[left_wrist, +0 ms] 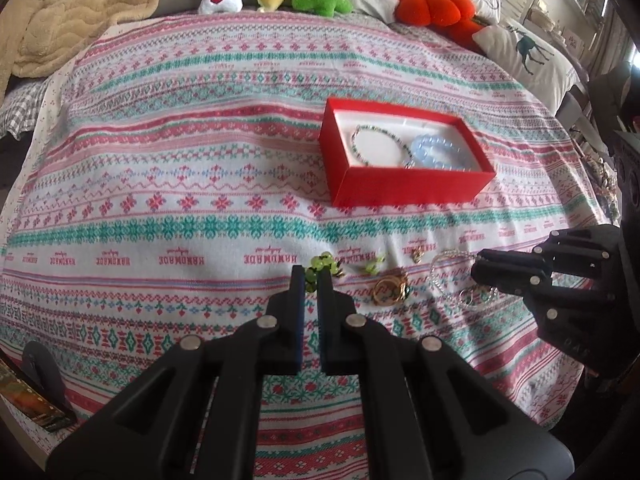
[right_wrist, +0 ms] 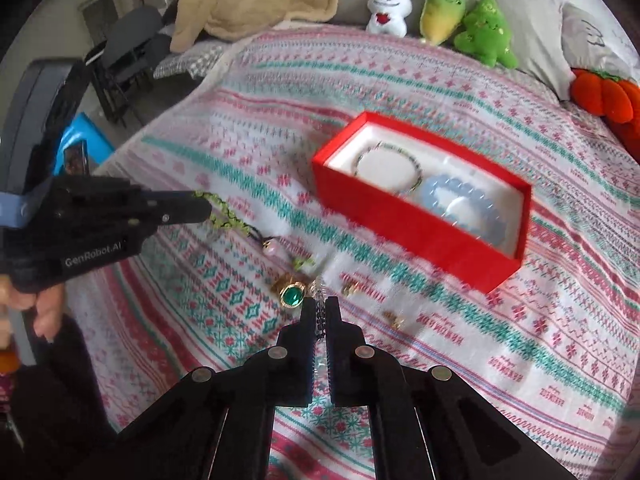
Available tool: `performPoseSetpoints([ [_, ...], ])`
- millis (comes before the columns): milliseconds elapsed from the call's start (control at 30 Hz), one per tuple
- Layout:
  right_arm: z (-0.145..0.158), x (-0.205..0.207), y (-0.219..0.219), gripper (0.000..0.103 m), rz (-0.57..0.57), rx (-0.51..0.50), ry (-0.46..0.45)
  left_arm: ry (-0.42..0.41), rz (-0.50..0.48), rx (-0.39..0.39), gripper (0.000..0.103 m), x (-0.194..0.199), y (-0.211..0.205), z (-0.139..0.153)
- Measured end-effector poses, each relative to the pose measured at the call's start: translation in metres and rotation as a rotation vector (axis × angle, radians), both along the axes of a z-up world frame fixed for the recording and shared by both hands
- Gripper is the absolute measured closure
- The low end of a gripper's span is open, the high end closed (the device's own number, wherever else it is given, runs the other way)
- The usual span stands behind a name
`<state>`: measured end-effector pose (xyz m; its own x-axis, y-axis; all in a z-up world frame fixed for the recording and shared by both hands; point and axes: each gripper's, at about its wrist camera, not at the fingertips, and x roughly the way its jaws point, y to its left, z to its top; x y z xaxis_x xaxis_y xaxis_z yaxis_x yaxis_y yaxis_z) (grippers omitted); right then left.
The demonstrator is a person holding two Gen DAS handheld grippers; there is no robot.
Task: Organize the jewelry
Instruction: 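Lower both bracelets into the red box and open both grippers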
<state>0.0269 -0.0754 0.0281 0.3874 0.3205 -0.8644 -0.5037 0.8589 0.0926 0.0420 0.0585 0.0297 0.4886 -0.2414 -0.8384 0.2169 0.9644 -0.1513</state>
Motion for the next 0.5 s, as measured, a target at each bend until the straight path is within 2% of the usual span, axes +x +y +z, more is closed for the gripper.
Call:
performPoseSetpoints([
  [500, 0.035, 0.018, -0.033, 0.099, -0.116, 0.061, -0.056, -0.059, 0.002, -0.066, 0.097, 0.010, -0.014, 0.032],
])
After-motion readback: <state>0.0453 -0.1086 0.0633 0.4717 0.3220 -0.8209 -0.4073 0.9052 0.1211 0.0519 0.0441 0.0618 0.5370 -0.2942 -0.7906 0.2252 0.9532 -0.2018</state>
